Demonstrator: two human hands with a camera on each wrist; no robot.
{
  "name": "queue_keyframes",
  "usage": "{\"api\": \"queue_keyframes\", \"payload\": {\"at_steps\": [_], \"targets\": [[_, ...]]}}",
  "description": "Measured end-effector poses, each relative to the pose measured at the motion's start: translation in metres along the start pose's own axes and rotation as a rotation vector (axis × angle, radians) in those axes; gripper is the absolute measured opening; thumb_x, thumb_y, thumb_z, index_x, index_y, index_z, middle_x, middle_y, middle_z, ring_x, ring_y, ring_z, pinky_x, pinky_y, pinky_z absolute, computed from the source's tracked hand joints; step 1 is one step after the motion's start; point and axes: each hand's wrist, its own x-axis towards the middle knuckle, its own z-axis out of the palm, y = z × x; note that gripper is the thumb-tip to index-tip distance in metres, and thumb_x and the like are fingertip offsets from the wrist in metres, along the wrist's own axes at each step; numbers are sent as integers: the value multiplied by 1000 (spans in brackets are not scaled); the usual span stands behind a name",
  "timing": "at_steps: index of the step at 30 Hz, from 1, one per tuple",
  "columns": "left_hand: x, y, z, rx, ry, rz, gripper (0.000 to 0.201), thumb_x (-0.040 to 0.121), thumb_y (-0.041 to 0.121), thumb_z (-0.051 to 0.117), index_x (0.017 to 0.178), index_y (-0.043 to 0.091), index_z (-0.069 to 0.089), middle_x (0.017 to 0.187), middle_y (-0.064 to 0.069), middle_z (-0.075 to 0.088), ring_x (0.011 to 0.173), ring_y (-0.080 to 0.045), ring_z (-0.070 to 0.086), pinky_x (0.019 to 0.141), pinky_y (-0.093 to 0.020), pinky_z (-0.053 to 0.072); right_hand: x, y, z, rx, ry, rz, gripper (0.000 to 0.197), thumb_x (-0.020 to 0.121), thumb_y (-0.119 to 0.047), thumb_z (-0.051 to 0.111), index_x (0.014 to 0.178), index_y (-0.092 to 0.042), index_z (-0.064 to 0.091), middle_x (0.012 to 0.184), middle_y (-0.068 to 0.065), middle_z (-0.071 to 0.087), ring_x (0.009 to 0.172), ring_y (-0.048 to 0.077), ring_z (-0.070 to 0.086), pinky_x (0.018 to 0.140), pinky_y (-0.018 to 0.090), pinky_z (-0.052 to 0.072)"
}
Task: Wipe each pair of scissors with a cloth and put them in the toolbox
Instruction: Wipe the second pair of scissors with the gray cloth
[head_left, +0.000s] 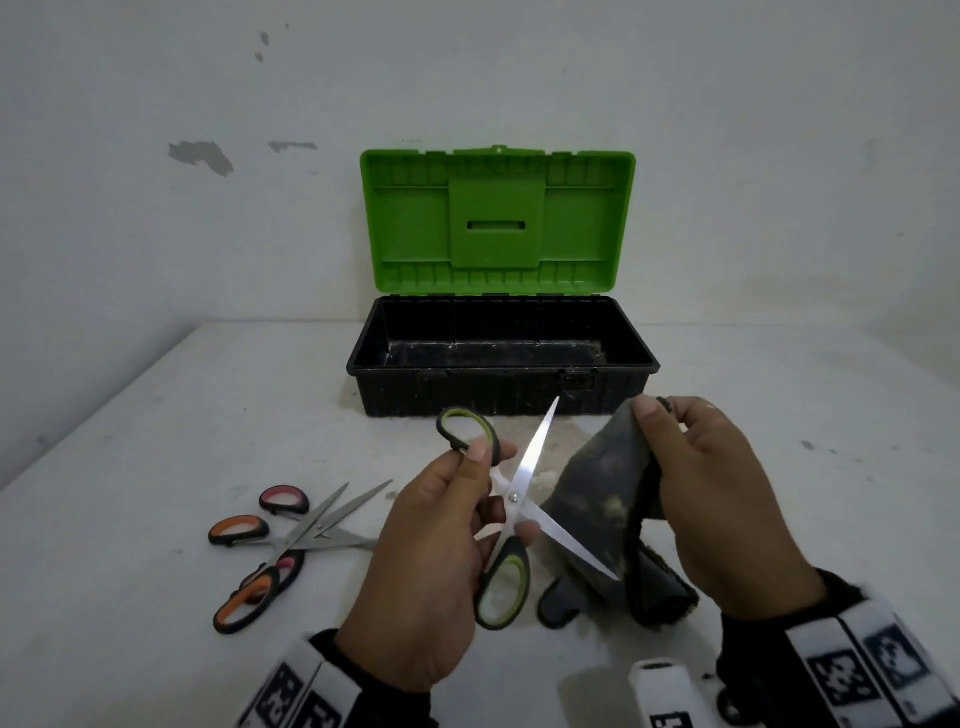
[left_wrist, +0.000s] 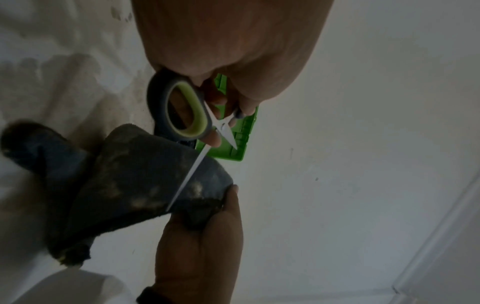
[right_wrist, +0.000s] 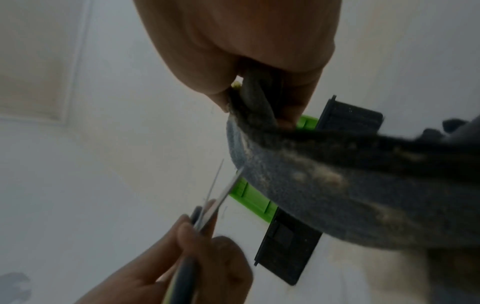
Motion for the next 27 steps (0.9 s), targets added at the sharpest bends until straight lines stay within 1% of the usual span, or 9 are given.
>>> {"api": "queue_keyframes", "payload": {"at_steps": [5,8,10,12,15,18,21,24,27], "targets": [[-5,-3,3,103,23,9,33,101,38,42,99,24,72,55,11,63,64,-11,68,79,-50,60,-12,-5,5,71,-76,40,9,96,-32,58,100,-24,60,87,3,75,81,19,73,67,35,60],[-5,-2,3,164,59,46,33,101,37,42,97,24,72,53,11,61,55,-5,62,69,-42,61,-19,-8,5,187,-150,66,5,94,-16,61,99,-17,62,88,6,76,83,21,74,71,36,59],[-3,-2,2,191,100,75,32,99,40,45,92,27,74,59,5,58,61,-11,58,64,-42,60,-24,-8,6,282,-229,63,8,93,-6,61,98,-11,64,91,10,76,86,26,74,73,38,58],[0,-2,1,206,120,104,31,97,43,48,89,30,74,68,-5,49,69,-22,50,67,-48,59,-29,-9,6,269,-294,14,12,91,-2,61,96,-9,68,89,8,75,82,23,73,69,30,58],[2,-3,2,220,146,158,30,97,40,50,85,28,75,65,-3,43,67,-26,45,63,-48,58,-41,-16,9,274,-348,-32,13,90,-1,61,93,-8,72,80,6,76,70,16,73,60,18,55],[1,-6,4,311,137,237,31,96,44,48,85,28,72,59,4,47,65,-26,49,69,-56,56,-50,-21,15,257,-357,-97,15,89,-13,64,82,-4,74,76,7,75,64,17,72,58,16,54],[0,-9,4,378,162,288,30,96,44,47,86,29,72,58,5,50,68,-30,56,72,-59,55,-52,-20,19,112,-322,-166,19,87,-18,69,73,-7,73,75,2,73,65,11,69,60,14,51],[-2,-8,5,396,163,325,29,96,42,47,87,30,72,60,2,52,74,-39,60,68,-59,56,-50,-17,19,70,-315,-102,11,86,-17,72,77,-10,72,72,-2,74,61,7,70,57,12,51],[-3,-7,6,390,158,338,28,95,40,48,85,30,72,59,2,52,75,-42,60,63,-57,57,-47,-15,18,21,-310,-39,14,86,-24,72,83,-12,65,72,2,75,62,12,72,55,16,52]]}}
